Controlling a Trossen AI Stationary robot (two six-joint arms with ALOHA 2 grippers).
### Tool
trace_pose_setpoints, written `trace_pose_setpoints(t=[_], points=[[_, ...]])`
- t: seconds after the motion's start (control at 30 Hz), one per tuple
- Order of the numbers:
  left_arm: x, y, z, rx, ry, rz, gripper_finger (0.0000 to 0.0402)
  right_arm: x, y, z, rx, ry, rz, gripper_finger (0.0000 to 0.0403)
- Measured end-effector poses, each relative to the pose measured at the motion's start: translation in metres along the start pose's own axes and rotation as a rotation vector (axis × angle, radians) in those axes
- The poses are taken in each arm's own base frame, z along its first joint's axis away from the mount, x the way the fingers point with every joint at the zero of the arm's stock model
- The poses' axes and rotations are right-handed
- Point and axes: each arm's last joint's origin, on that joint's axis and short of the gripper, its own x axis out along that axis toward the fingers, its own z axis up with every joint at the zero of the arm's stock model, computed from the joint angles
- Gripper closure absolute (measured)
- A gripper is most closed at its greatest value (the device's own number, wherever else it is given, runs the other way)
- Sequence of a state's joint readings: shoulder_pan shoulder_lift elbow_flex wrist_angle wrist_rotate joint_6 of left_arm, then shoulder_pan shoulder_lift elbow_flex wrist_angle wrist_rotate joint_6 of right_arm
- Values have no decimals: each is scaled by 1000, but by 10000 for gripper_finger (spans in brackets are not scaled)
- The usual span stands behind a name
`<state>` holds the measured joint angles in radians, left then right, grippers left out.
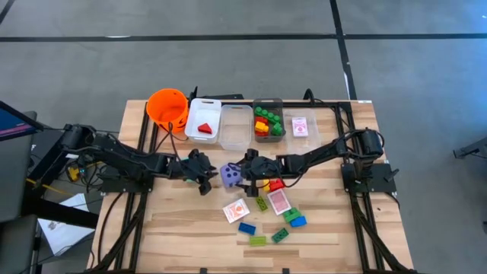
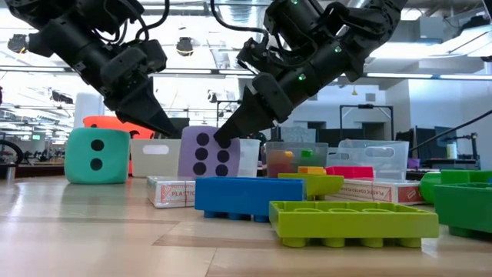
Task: Pick & Place Toys
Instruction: Put the large violet dice into the left transparent bin
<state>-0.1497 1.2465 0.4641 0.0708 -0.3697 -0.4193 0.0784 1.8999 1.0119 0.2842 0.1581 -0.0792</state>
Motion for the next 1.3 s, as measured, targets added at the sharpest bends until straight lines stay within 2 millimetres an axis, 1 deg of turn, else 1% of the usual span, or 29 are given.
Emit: trace_pose_setpoints(t=[0.27,0.37,0.5,0.67,0.9,1.07,1.23,1.3], points=[[1,1,1,-5,-21,44,309,0,0,0,-4,0,1,7],[6,0,-1,-3,-15,45,309,0,0,0,-4,-2,1,7],[17,-2,-6,0,17,22,309,0,1,0,-7,-5,2,7],[25,4,-7,-14,28,43,309,0,2,0,-10,-4,2,7],[27,10,-3,-40,13,61,309,0,4,-1,-15,0,-1,7],[27,10,-3,-47,4,63,309,-3,3,0,-17,12,-60,7],[28,10,-3,-47,4,64,309,-8,0,3,7,16,-116,7],[28,10,-3,-47,6,65,309,-11,0,9,28,-17,-121,7]])
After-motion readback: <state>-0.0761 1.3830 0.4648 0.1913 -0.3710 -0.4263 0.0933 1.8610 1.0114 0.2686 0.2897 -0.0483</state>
